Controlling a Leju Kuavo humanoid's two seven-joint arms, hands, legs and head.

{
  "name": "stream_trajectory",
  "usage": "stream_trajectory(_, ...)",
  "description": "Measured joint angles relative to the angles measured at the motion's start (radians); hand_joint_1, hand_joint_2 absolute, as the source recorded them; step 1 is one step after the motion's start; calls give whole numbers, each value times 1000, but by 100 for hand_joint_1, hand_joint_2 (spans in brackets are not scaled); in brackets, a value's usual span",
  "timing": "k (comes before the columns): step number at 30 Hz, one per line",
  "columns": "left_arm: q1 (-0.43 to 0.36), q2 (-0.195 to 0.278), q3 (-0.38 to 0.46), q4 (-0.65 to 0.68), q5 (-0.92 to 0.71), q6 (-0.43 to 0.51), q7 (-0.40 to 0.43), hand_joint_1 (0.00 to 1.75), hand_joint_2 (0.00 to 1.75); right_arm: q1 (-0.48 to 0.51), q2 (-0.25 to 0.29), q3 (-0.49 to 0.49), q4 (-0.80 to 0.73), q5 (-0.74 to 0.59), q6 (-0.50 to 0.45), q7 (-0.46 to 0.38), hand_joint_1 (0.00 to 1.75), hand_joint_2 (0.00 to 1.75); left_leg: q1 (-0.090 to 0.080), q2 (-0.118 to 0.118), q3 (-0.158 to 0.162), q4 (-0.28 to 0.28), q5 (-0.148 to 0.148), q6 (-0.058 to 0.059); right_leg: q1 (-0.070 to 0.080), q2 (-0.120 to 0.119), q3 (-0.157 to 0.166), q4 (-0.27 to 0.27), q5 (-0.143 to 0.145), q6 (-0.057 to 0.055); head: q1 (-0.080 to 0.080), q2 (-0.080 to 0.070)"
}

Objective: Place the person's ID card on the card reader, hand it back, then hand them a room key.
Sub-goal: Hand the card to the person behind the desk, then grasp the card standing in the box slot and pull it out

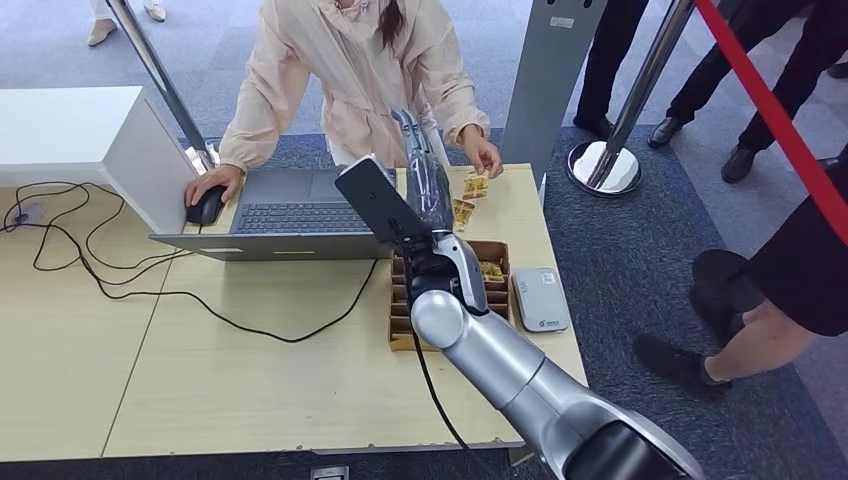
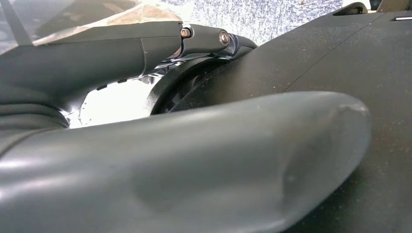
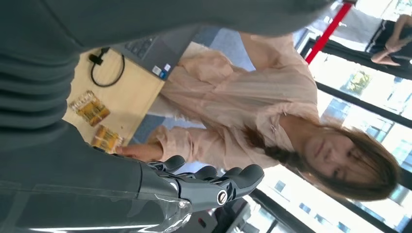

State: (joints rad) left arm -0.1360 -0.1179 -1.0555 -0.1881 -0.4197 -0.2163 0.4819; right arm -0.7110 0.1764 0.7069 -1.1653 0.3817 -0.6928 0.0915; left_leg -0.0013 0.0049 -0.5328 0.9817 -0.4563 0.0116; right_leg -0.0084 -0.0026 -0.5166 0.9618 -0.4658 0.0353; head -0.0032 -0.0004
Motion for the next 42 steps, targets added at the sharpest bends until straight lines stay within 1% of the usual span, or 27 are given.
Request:
stream_trajectory(3,1,0,3,0,0,2,-1,0,0,15,-21,-14,-65,85,-1,41,0,0,0,0,0,0,0,0,0,0,0,0,0,0,0,0)
stream_trajectory(7,2,0,7,0,0,6,-4,0,0,43,-64,-28,-140,174,10,102,0,0,0,0,0,0,0,0,0,0,0,0,0,0,0,0)
stream_trajectory(11,4,0,13,0,0,11,-4,0,0,91,-116,-42,-199,278,44,144,0,175,0,0,0,0,0,0,0,0,0,-1,0,0,0,0)
stream_trajectory(14,6,0,22,0,-4,12,-2,0,0,136,-160,-50,-243,338,110,175,0,175,0,0,0,0,0,0,0,0,0,-1,0,0,0,0)
stream_trajectory(20,9,0,39,0,-11,12,5,0,0,194,-234,-54,-319,353,211,231,0,175,0,0,0,0,-1,0,0,0,0,-1,0,0,0,0)
stream_trajectory(24,11,0,51,0,-19,12,7,0,0,223,-283,-57,-366,388,241,260,0,175,0,0,0,0,-1,0,0,1,0,-1,0,0,0,0)
stream_trajectory(31,13,0,63,0,-26,14,10,0,0,263,-347,-68,-445,464,283,290,0,175,0,0,0,0,-1,0,0,1,0,-1,0,0,0,0)
stream_trajectory(37,16,0,77,0,-37,17,11,0,0,293,-399,-76,-521,475,328,304,0,175,0,0,0,0,-1,0,0,1,0,-1,0,0,0,0)
stream_trajectory(42,18,0,91,-1,-38,22,11,0,0,319,-457,-97,-606,445,388,310,0,175,0,0,0,0,-1,0,0,1,0,-1,0,0,0,0)
